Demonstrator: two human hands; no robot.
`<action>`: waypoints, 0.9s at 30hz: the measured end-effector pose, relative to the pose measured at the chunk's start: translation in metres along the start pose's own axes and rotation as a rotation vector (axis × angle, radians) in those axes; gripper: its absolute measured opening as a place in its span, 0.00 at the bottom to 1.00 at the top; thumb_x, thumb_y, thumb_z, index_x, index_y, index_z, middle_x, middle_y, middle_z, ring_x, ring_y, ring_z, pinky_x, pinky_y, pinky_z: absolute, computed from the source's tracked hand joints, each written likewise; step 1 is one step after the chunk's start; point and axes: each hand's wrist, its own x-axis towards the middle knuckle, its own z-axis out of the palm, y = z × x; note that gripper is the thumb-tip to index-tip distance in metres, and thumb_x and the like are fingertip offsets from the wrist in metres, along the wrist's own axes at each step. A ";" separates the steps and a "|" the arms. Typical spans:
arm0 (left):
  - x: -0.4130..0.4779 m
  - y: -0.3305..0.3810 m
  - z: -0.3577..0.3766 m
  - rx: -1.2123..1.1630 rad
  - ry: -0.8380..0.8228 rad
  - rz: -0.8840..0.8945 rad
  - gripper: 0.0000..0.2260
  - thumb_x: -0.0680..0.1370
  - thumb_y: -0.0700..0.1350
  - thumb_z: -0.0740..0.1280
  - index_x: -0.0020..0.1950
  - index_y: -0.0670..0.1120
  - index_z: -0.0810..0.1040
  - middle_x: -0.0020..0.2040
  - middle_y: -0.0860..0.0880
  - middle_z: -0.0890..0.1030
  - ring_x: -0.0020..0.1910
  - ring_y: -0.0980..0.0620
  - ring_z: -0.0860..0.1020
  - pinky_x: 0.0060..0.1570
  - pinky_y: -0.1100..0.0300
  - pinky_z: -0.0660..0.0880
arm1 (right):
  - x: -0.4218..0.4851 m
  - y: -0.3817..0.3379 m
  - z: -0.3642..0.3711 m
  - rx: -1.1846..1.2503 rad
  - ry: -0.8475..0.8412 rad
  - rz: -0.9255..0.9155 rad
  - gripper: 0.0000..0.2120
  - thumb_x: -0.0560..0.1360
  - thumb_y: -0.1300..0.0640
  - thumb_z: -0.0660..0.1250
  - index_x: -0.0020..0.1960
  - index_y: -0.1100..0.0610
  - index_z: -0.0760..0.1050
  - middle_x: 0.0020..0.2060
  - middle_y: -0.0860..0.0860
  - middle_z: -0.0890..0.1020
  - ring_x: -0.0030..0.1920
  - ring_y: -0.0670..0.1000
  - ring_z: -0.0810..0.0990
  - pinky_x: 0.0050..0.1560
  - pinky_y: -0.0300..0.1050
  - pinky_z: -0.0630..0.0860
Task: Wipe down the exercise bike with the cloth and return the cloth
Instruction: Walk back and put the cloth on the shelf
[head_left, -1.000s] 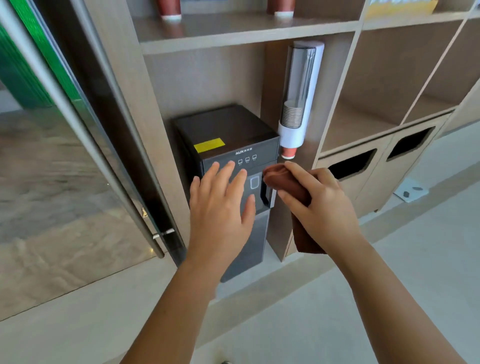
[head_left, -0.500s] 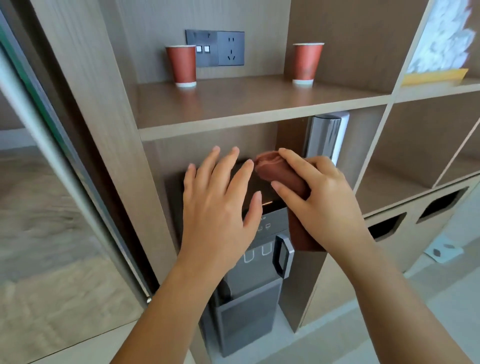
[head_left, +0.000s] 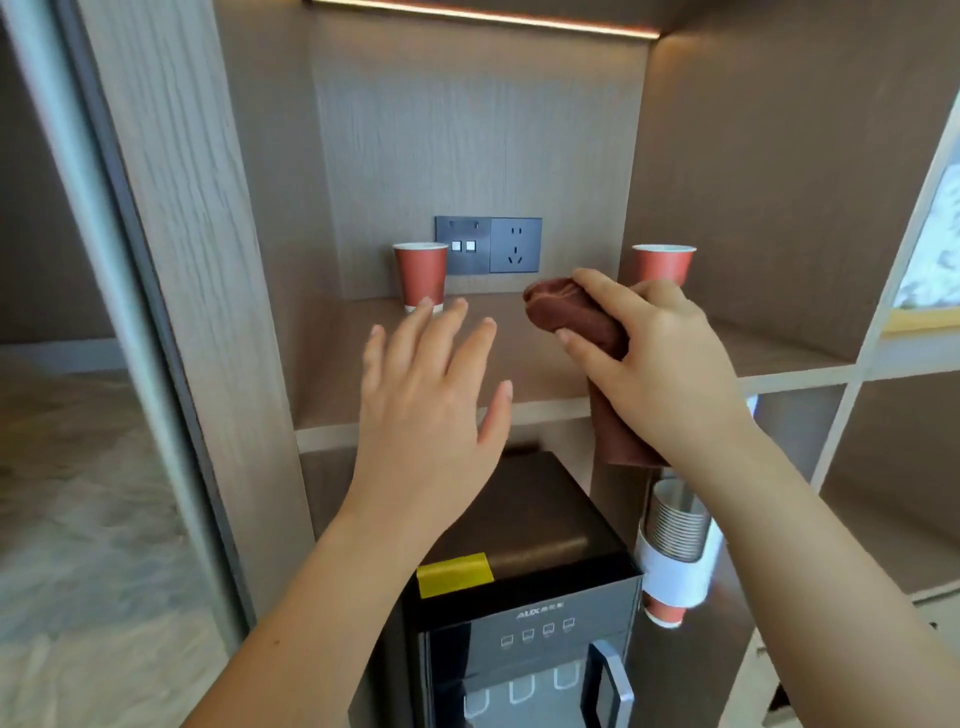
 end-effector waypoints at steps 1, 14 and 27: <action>0.006 -0.002 0.002 0.012 0.013 0.003 0.19 0.73 0.47 0.63 0.61 0.42 0.76 0.63 0.41 0.76 0.65 0.40 0.70 0.64 0.39 0.60 | 0.010 0.000 0.003 -0.012 -0.008 -0.012 0.24 0.74 0.46 0.64 0.69 0.46 0.65 0.53 0.58 0.74 0.53 0.60 0.74 0.52 0.53 0.74; 0.027 -0.029 0.028 0.128 -0.014 -0.103 0.19 0.72 0.50 0.62 0.60 0.45 0.77 0.61 0.44 0.77 0.63 0.43 0.73 0.61 0.42 0.56 | 0.080 -0.005 0.073 -0.117 -0.523 0.155 0.27 0.76 0.38 0.56 0.71 0.45 0.59 0.66 0.56 0.70 0.65 0.61 0.67 0.61 0.57 0.70; 0.022 -0.021 0.031 0.182 -0.038 -0.089 0.21 0.74 0.52 0.57 0.60 0.43 0.77 0.61 0.42 0.77 0.63 0.41 0.73 0.60 0.38 0.66 | 0.083 0.000 0.070 -0.109 -0.665 0.073 0.34 0.74 0.33 0.52 0.74 0.43 0.45 0.76 0.51 0.48 0.75 0.62 0.46 0.70 0.67 0.45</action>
